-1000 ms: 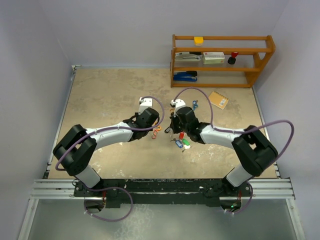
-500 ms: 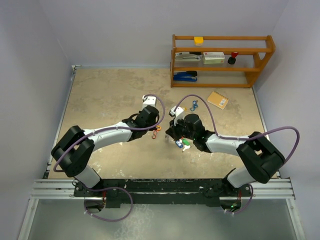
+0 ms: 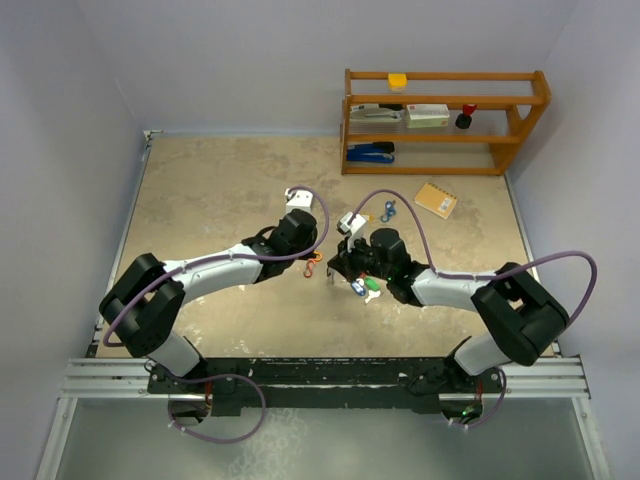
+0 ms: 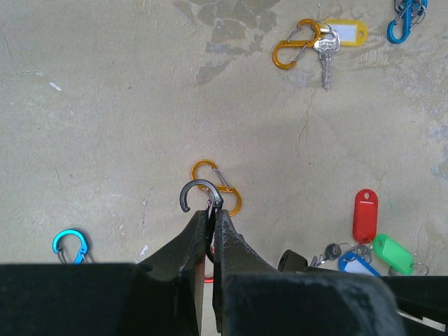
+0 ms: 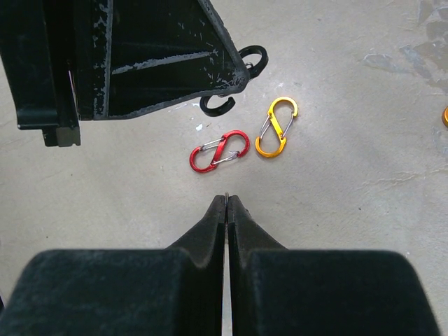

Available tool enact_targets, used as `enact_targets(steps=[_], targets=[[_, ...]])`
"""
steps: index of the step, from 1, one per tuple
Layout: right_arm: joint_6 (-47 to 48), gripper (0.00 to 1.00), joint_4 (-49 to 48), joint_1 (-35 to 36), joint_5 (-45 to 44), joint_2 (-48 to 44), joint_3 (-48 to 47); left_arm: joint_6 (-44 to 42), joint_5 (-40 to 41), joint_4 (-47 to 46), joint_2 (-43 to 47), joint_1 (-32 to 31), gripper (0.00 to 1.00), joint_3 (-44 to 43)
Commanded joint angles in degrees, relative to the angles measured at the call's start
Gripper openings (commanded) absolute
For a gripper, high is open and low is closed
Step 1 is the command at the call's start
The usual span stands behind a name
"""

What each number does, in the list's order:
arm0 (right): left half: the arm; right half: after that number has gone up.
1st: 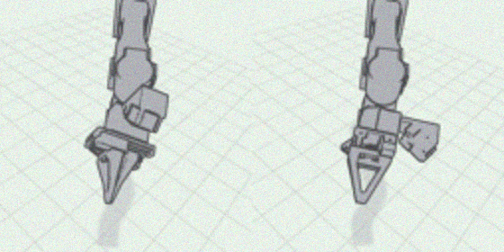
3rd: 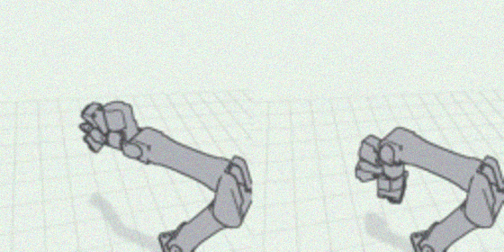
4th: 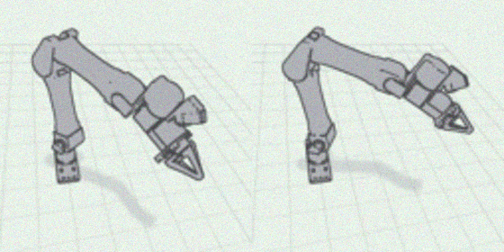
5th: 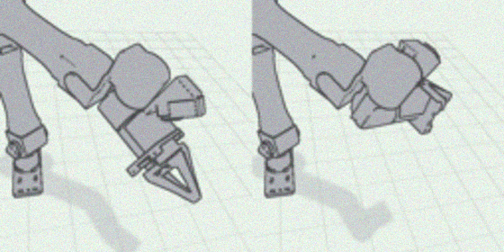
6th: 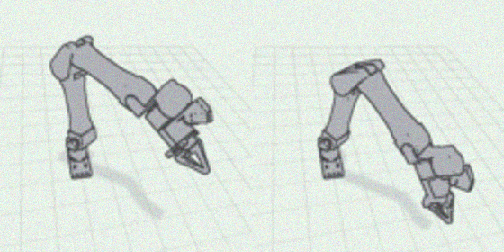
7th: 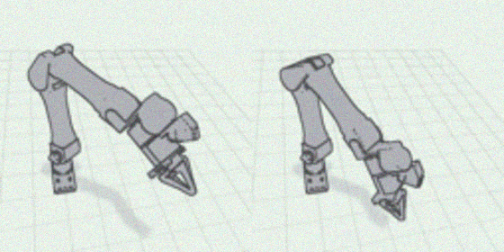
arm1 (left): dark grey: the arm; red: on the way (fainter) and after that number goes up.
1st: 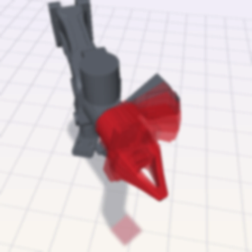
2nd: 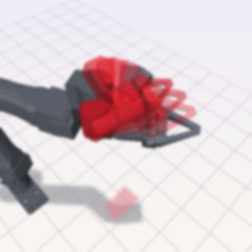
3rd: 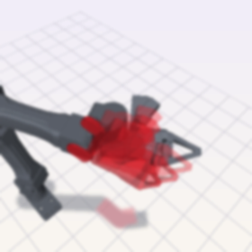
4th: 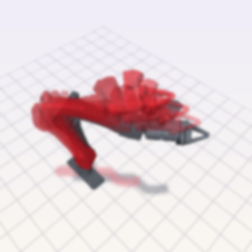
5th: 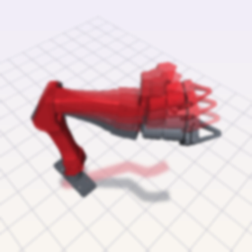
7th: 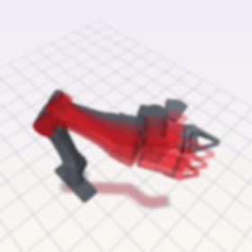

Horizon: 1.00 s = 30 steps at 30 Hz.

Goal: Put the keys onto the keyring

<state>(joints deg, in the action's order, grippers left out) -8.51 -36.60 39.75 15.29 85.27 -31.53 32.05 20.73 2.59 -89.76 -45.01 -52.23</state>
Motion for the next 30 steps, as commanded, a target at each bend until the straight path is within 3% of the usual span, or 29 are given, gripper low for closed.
enact_targets(steps=[1, 30], targets=[[-0.5, 0.00, -2.7, 0.0, 0.1, 0.2, -1.9, -0.1, -1.0, -2.7, 2.1, 0.4, 0.00, 0.0], [-0.6, 0.00, -9.2, -5.4, 10.4, 5.4, -6.0, 0.0, -8.5, -2.2, 1.5, 0.3, 0.00, -1.7]])
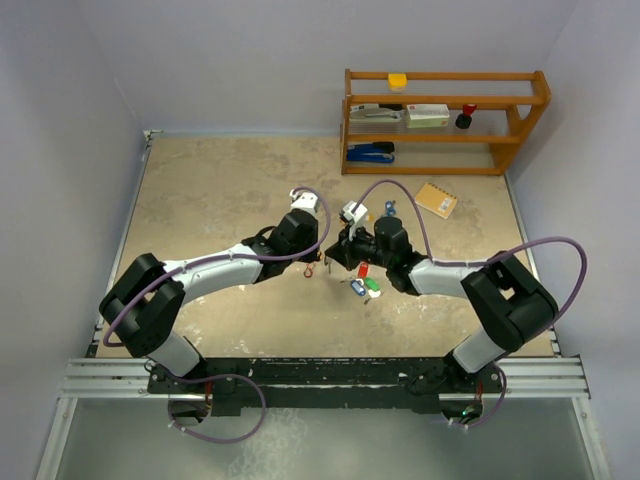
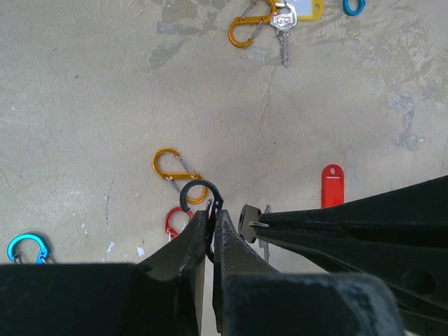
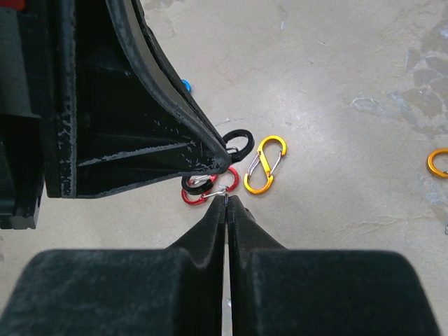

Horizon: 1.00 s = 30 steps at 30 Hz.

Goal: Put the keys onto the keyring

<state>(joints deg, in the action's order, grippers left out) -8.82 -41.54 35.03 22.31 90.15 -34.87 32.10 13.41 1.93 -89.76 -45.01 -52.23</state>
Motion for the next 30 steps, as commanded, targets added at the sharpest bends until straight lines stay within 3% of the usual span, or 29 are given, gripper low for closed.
enact_targets(steps=[1, 30], targets=[[-0.3, 0.00, -4.4, -0.7, 3.9, 0.7, -2.8, -0.1, -1.2, -1.6, 1.3, 0.3, 0.00, -1.8], [0.6, 0.00, -3.7, -0.8, 9.2, 2.0, -4.1, -1.0, -2.5, -2.6, -0.3, 0.3, 0.00, -2.1]])
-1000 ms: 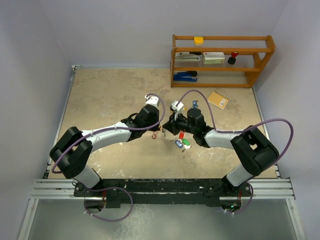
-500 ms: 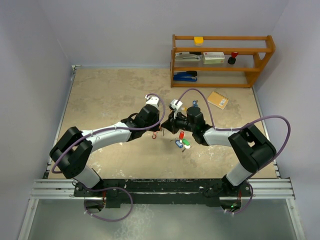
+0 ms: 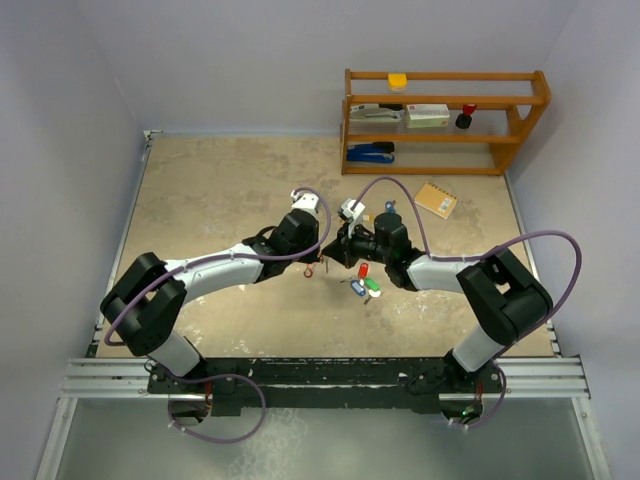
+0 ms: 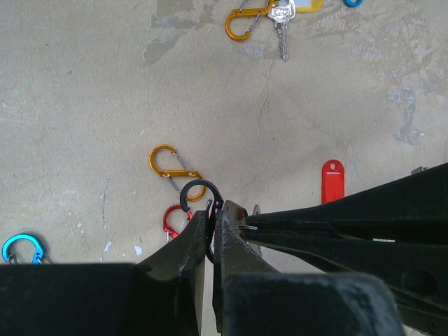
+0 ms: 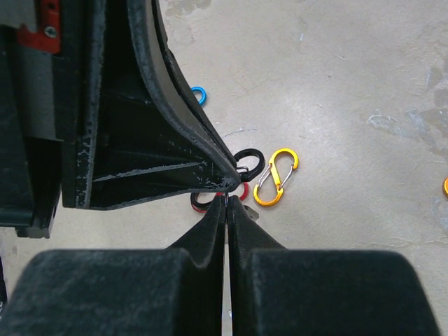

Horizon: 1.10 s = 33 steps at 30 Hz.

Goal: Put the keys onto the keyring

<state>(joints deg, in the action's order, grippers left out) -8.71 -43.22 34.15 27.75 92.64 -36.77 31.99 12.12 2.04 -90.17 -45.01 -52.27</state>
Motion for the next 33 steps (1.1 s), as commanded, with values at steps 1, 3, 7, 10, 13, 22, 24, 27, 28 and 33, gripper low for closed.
enact_targets(steps=[1, 3, 7, 10, 13, 22, 24, 27, 28, 33], targets=[[0.5, 0.00, -2.1, 0.0, 4.1, -0.4, -2.2, -1.3, -1.3, -2.9, 0.2, 0.3, 0.00, -1.9], [0.5, 0.00, -2.0, 0.0, 4.6, -0.4, -2.2, -2.0, -1.7, -3.3, 0.5, 0.3, 0.00, -1.6], [0.4, 0.00, -1.9, 0.0, 5.6, -0.1, -2.3, -3.7, -2.6, -4.1, 0.8, 0.3, 0.00, -1.1], [0.4, 0.00, -1.8, 0.0, 6.2, 0.2, -2.6, -4.9, -4.5, -5.2, 0.9, 0.3, 0.00, -0.6], [0.4, 0.00, -1.6, 0.0, 6.7, 0.4, -2.8, -5.9, -5.8, -5.7, 1.0, 0.3, 0.00, -0.3], [-0.7, 0.00, 0.4, 0.0, 0.8, -0.2, -3.1, -5.1, -0.7, -2.3, 1.9, 0.4, 0.00, -0.8], [-0.8, 0.00, 0.3, 0.0, 0.3, -0.6, -2.8, -5.3, 0.4, -1.8, 2.0, 0.4, 0.00, -0.6], [-1.4, 0.00, 1.2, 0.0, -2.5, -1.1, -2.6, -4.1, 2.4, -0.7, 2.2, 0.8, 0.00, -0.7], [-1.7, 0.00, 1.6, 0.0, -4.1, -1.3, -2.4, -3.6, 3.6, 0.1, 2.3, 1.0, 0.00, -0.9], [-1.9, 0.00, 7.2, 0.0, -9.3, -1.0, -4.0, -1.8, 8.4, 2.6, 3.7, 2.3, 0.00, -0.5]])
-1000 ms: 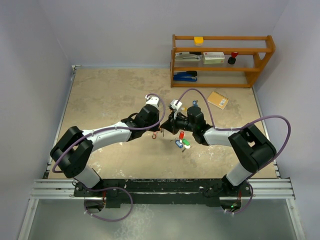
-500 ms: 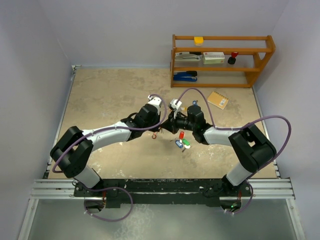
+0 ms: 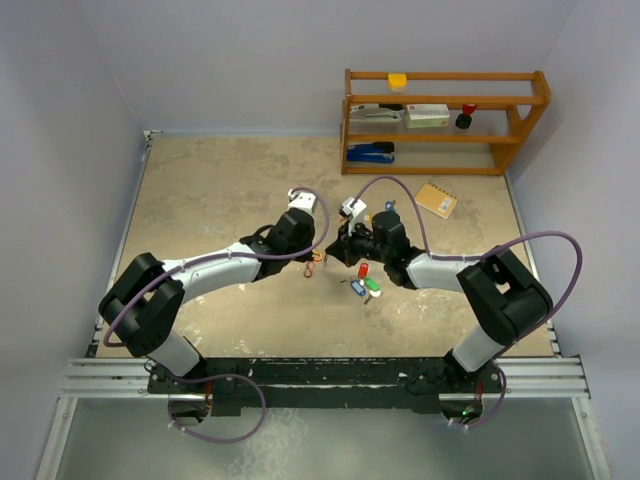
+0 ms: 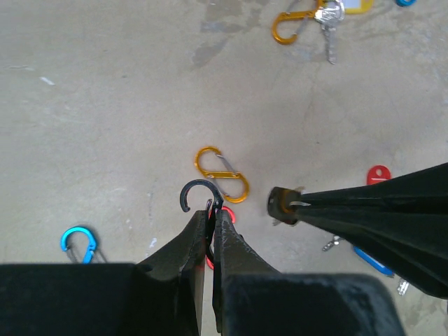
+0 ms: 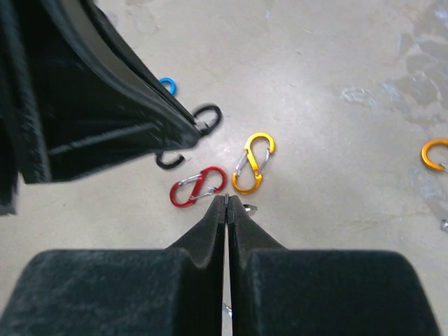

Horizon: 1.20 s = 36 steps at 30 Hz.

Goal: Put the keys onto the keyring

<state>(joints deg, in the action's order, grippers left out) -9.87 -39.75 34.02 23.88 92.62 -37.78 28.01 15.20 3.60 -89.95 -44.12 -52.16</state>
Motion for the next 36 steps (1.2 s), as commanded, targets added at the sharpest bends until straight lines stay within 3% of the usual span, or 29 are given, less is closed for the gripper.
enact_targets(steps=[1, 6, 14, 36], targets=[[-0.9, 0.00, 4.4, 0.2, -6.2, -0.7, -3.1, 2.3, 5.4, 1.0, 4.0, 1.6, 0.00, -0.3], [-2.7, 0.01, 6.2, 0.2, -9.7, 0.6, -3.7, 2.7, 5.3, 0.7, 4.4, 2.1, 0.00, 0.2], [-3.9, 0.36, 9.6, 0.1, -14.1, 1.4, -4.6, 2.8, 5.0, 0.3, 3.7, 2.3, 0.00, 0.4], [-6.2, 0.45, 14.4, -0.4, -17.5, -3.6, -1.2, 3.2, 5.1, -0.1, 3.7, 2.6, 0.00, 1.4]])
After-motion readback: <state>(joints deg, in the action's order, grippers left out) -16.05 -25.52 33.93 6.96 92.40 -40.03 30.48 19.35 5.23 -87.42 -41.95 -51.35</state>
